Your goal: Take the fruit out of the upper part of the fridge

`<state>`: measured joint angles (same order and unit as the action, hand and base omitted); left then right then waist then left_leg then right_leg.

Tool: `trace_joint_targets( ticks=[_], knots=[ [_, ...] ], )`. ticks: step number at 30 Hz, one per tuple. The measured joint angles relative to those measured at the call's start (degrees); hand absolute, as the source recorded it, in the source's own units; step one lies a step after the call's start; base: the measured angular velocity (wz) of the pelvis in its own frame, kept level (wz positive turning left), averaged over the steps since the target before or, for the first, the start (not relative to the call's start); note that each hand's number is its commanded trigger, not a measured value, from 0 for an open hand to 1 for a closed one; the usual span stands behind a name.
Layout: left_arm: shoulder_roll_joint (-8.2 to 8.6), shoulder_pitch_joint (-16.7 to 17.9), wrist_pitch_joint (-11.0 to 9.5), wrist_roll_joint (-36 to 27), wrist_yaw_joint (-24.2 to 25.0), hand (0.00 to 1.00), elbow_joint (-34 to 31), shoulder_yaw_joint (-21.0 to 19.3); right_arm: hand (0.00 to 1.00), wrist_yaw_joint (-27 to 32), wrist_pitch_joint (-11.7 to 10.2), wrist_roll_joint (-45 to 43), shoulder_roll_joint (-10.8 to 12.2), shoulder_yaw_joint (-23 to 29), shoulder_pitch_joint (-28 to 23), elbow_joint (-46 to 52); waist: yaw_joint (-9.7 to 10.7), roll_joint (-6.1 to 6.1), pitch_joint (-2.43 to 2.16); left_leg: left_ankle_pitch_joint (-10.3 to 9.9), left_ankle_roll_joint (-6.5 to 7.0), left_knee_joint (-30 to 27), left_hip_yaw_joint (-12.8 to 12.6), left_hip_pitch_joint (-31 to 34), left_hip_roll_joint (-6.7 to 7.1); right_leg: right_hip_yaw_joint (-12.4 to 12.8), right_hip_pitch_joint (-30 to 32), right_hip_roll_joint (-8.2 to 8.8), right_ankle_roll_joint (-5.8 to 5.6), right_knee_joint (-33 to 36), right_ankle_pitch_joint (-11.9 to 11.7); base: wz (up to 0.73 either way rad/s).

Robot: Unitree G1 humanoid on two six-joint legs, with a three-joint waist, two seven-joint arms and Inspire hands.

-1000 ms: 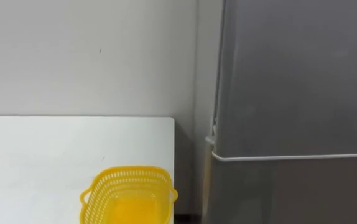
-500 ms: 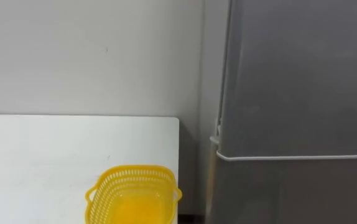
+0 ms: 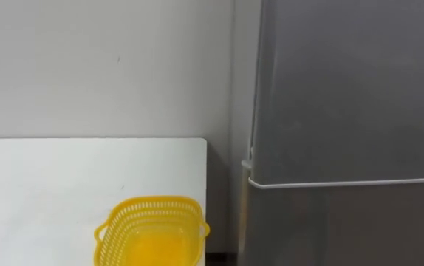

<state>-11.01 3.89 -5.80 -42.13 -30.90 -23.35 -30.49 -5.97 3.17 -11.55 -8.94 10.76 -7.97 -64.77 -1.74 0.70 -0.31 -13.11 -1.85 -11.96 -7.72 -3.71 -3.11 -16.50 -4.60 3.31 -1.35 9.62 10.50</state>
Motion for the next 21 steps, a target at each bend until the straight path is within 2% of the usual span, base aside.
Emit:
trace_joint_targets(
  ticks=[4,6,8,10,12,13,16,21],
  knots=[
    [-0.30,-3.4,1.6,-0.2,5.6,0.00,-1.9,2.3,0.00,-0.3,0.2,-0.2,-0.2,0.0,0.0,0.6,0.1,0.15,0.07,0.0,-0.01,-0.2,-0.2,0.3,-0.07,0.6,0.6,-0.09,0.03,0.2,0.0,-0.07],
    [-1.46,-4.6,3.0,0.2,10.3,0.00,-3.7,4.9,0.00,-0.5,0.2,-0.2,-0.2,0.6,0.0,0.5,1.1,0.22,0.11,0.0,0.00,-0.2,-0.1,0.5,-0.05,0.5,0.4,-0.08,0.04,0.0,0.0,0.02],
    [-2.05,-5.2,3.5,2.1,15.0,0.00,-4.8,6.7,0.00,-0.4,0.0,-0.2,-0.3,0.7,0.1,0.4,1.8,0.33,0.18,0.0,0.00,-0.3,-0.1,0.5,-0.05,0.6,0.3,-0.08,0.05,0.1,0.0,0.00],
    [-2.75,-6.2,3.6,4.6,18.9,0.00,-5.0,9.6,0.00,-0.4,-0.1,-0.2,-0.6,0.7,0.4,0.1,2.6,0.55,0.31,0.0,0.00,-0.3,-0.1,0.5,-0.05,0.6,0.3,-0.07,0.06,0.1,0.0,0.00],
    [-3.73,-6.8,4.8,7.8,24.0,0.00,-5.0,13.1,0.00,-0.1,-0.2,-0.2,-1.3,0.7,1.2,-0.4,3.4,1.57,0.73,0.0,0.00,-0.3,-0.1,0.6,-0.05,0.8,0.4,-0.07,0.07,0.2,-0.1,0.00],
    [-3.80,-7.2,5.8,9.0,26.4,0.00,-5.0,14.6,0.00,0.1,-0.3,-0.2,-1.7,0.6,1.4,-0.6,3.9,2.08,0.66,0.0,0.00,-0.3,-0.1,0.9,-0.05,0.8,0.7,-0.06,0.07,0.2,-0.1,0.00],
    [-3.86,-7.4,7.1,10.0,30.7,0.00,-5.1,16.2,0.00,0.3,-0.2,0.0,-2.2,0.5,1.8,-0.9,4.7,2.86,0.39,0.0,-0.01,-0.2,-0.2,0.9,-0.10,0.9,0.8,-0.14,0.07,0.1,-0.1,-0.02],
    [-4.13,-7.8,8.9,10.2,37.6,0.00,-6.9,17.3,0.00,0.3,0.1,0.0,-2.8,0.5,2.3,-2.1,5.2,3.06,0.25,0.0,-0.02,0.1,-0.1,0.2,-0.13,2.0,0.8,-0.33,0.08,0.0,-0.1,-0.12]
  ],
)
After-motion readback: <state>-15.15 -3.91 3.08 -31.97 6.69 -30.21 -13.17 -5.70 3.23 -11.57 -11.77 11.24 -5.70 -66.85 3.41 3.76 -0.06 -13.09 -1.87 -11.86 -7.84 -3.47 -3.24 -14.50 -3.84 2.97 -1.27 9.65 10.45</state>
